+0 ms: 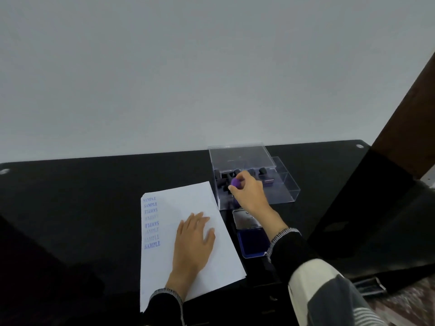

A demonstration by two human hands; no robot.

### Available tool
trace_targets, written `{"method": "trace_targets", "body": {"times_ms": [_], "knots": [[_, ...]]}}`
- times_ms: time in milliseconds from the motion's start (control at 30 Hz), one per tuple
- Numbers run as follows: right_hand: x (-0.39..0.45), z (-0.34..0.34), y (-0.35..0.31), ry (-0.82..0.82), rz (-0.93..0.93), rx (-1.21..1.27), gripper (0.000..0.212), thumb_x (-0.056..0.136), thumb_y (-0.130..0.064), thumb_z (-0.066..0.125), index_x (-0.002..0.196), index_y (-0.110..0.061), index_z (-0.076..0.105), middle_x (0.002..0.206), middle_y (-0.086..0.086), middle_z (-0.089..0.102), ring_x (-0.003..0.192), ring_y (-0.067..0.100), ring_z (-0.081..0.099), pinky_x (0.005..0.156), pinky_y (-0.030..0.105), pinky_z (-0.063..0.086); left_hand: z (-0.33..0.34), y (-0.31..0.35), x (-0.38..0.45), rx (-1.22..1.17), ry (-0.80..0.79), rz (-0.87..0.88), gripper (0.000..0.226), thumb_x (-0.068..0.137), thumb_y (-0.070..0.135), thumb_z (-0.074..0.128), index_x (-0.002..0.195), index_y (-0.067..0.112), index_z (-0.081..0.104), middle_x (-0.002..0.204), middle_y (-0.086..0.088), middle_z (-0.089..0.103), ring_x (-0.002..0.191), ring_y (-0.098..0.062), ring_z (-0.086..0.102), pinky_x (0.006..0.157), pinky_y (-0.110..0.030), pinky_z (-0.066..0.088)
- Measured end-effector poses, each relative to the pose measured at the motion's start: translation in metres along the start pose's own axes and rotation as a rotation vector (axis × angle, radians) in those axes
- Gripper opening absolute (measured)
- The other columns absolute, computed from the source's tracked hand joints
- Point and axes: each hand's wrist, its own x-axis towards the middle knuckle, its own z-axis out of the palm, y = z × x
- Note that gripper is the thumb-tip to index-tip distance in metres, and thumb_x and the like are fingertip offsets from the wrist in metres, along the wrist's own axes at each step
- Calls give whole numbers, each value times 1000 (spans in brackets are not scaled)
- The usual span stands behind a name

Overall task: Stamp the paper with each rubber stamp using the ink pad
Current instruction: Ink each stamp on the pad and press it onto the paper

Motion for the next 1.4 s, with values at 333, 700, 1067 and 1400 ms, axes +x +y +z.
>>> {"method": "trace_targets", "body": {"times_ms": [333, 700, 1067, 1400], "knots": [[17, 7, -7, -43, 42, -98, 18, 86, -21, 65, 100, -21, 54, 97, 3, 62, 89, 21, 60, 79, 38, 55, 2, -1, 0, 5, 28, 8, 44, 100, 41, 37, 142, 27, 43, 154, 11, 32, 146, -8, 18, 118, -25, -2], [23, 17, -14, -185, 213, -200, 25, 82, -22, 70, 101, -22, 53, 100, -1, 55, 91, 21, 47, 88, 36, 35, 2, -1, 0, -6, 27, -2, 44, 100, 42, 38, 142, 29, 43, 153, 13, 33, 146, -6, 16, 120, -26, -1], [30, 23, -19, -69, 141, -134, 20, 90, -30, 54, 92, -12, 63, 95, 8, 65, 92, 27, 59, 90, 47, 50, 3, -1, 1, 6, 16, -4, 45, 100, 42, 35, 143, 29, 42, 154, 14, 31, 146, -6, 15, 120, -27, -1], [41, 31, -14, -116, 143, -190, 24, 89, -26, 65, 95, -4, 65, 95, 13, 65, 87, 26, 61, 76, 33, 50, 3, -2, 1, 25, 18, -2, 71, 87, 57, 9, 142, 29, 44, 153, 13, 33, 146, -7, 17, 116, -22, -7]]}}
